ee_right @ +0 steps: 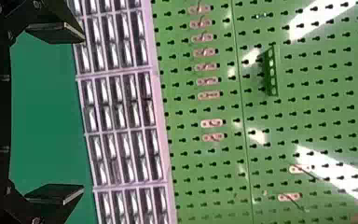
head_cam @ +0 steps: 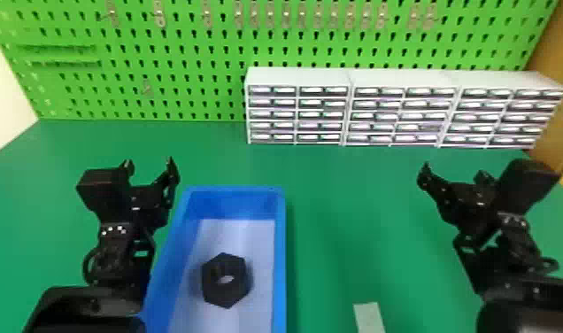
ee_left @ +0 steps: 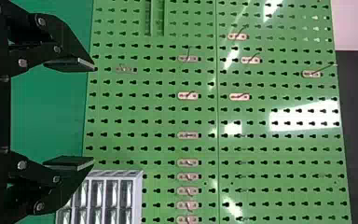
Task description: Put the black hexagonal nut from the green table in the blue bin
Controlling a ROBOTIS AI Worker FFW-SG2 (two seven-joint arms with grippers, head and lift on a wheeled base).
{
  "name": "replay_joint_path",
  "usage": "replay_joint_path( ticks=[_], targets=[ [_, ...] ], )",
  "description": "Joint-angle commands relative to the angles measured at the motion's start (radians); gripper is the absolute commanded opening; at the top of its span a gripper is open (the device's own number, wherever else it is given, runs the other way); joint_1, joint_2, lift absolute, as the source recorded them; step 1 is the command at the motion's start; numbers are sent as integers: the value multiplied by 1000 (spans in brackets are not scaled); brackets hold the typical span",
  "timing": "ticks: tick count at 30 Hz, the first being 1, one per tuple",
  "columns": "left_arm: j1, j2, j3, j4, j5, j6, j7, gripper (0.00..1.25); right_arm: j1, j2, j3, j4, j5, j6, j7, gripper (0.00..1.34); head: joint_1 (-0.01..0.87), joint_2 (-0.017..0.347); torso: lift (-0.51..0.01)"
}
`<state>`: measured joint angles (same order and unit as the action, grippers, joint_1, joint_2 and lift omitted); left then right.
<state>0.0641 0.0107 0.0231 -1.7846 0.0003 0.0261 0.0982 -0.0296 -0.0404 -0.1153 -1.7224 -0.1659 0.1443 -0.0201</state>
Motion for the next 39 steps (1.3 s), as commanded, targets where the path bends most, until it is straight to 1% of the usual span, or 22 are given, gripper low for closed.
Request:
replay_joint_path(
  ticks=[1, 4, 8, 14, 39],
  targets=[
    [6, 0, -3, 1, 4, 0, 0, 718, 19, 1, 8, 27, 6, -69, -23, 1174, 657, 57, -95],
    [9, 0, -5, -1, 4, 0, 0, 718, 25, 1, 16, 47, 16, -101, -34, 1174, 657, 57, -95],
    [14, 0, -8, -1, 4, 0, 0, 718, 34, -4, 36, 67, 49, -143, -60, 1172, 657, 57, -95],
    [19, 0, -15, -1, 7, 0, 0, 718, 47, -9, 46, 76, 80, -177, -78, 1172, 657, 57, -95],
    [48, 0, -11, -36, 1, 0, 0, 718, 59, -13, 45, 73, 66, -178, -83, 1174, 657, 57, -95]
  ],
)
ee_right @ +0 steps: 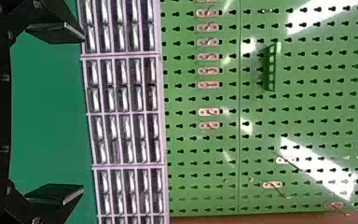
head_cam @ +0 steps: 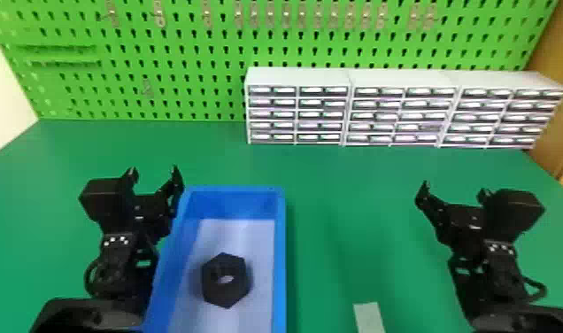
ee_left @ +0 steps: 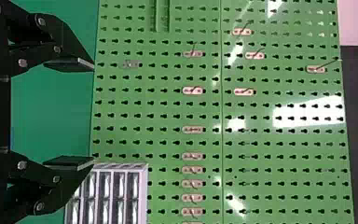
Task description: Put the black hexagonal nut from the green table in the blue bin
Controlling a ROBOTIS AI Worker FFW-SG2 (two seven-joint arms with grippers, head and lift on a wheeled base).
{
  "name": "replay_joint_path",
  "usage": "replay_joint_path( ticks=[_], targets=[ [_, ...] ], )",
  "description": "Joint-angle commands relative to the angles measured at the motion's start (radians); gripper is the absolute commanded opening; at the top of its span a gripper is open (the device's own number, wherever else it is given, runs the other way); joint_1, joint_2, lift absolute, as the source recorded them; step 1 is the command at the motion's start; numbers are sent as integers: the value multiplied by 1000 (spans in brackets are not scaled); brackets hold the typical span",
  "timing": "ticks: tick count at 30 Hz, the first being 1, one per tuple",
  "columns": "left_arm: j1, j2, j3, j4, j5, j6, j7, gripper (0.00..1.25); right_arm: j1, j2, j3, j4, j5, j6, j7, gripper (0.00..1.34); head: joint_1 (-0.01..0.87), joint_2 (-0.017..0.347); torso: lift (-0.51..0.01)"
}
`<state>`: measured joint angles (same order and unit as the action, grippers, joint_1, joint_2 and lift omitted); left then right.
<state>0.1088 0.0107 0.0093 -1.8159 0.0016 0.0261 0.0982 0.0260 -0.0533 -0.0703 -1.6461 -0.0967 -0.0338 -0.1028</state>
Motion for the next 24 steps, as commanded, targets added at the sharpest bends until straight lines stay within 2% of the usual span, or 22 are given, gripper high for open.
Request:
replay_joint_path(
  ticks=[1, 24],
  targets=[
    [3, 0, 4, -5, 1, 0, 0, 718, 3, 0, 0, -3, -6, 0, 0, 1174, 657, 57, -95],
    [25, 0, 1, -19, 3, 0, 0, 718, 6, -10, -3, -8, -12, 9, 0, 1174, 657, 57, -95]
  ],
)
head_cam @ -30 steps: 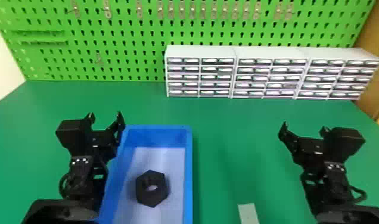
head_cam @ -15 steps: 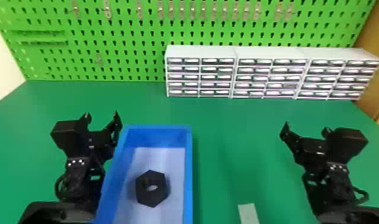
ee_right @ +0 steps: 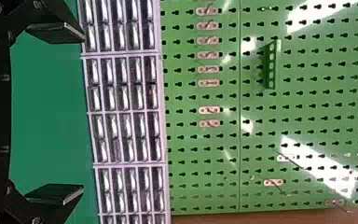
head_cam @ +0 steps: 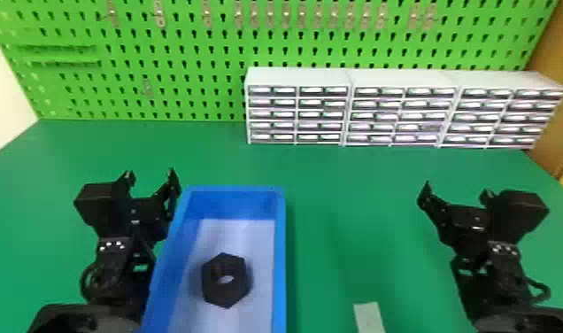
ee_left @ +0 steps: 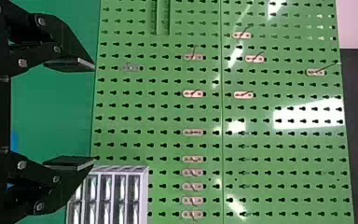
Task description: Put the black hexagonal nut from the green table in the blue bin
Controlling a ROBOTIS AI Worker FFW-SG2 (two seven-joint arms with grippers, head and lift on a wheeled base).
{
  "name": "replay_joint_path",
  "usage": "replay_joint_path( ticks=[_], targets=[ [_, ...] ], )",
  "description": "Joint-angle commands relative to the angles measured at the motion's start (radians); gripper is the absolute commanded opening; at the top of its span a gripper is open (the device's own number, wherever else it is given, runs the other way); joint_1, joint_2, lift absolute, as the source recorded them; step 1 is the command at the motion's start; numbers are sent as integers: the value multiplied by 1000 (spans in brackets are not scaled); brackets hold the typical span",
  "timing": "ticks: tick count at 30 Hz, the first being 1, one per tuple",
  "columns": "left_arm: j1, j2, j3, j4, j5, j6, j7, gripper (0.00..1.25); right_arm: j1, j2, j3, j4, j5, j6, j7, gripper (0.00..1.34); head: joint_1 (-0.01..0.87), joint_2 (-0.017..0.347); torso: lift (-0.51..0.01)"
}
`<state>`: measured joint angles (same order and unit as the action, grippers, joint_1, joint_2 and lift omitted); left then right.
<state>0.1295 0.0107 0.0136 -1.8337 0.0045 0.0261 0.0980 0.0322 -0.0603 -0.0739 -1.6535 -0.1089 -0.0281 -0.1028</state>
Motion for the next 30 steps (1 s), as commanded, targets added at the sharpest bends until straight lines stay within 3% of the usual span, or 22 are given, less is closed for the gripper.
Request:
replay_joint_path(
  ticks=[1, 30],
  targets=[
    [4, 0, -3, -1, 0, 0, 0, 718, 0, -3, 0, 0, 0, 4, 0, 1174, 657, 57, -95],
    [2, 6, -7, -2, 0, 0, -1, 716, -2, -4, 3, -2, 0, 20, 0, 1174, 657, 57, -95]
  ],
)
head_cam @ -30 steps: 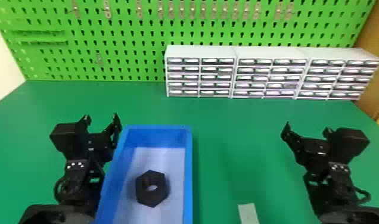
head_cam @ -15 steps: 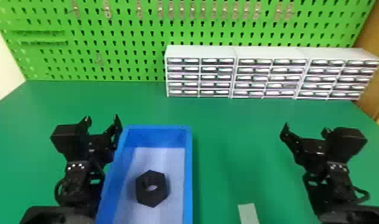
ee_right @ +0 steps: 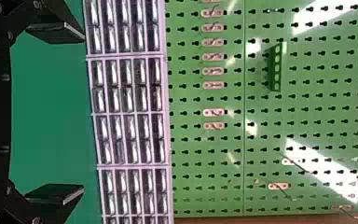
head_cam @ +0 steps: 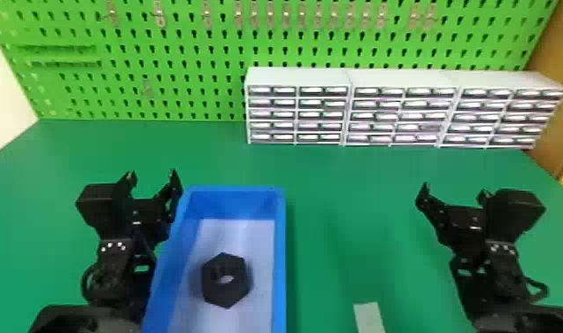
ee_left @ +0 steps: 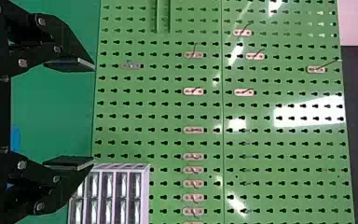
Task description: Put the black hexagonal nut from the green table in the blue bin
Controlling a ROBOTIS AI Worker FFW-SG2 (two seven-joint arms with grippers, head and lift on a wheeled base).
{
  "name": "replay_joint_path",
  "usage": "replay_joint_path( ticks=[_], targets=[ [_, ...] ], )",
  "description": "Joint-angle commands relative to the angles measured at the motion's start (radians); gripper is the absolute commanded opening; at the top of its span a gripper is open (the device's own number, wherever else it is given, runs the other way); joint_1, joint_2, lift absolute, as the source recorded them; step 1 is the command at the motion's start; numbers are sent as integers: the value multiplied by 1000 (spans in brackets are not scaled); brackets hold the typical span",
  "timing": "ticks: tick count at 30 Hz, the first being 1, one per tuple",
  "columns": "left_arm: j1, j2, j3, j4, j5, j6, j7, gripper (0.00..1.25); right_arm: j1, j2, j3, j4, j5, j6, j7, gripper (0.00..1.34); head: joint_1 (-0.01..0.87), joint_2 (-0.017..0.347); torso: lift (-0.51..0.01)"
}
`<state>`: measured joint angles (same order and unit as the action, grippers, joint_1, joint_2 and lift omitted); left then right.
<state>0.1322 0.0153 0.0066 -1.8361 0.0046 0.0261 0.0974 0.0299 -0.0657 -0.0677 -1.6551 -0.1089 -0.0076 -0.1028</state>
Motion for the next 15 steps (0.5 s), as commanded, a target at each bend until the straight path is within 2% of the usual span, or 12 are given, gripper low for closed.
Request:
replay_joint_path(
  ticks=[1, 15],
  targets=[
    [0, 2, 0, 0, 0, 0, -1, 716, 2, 1, -3, -2, 0, 0, 0, 1174, 657, 57, -95],
    [-3, 3, -2, 0, 0, 0, -1, 718, 2, 1, -3, -2, -2, 9, 0, 1172, 657, 57, -95]
  ],
)
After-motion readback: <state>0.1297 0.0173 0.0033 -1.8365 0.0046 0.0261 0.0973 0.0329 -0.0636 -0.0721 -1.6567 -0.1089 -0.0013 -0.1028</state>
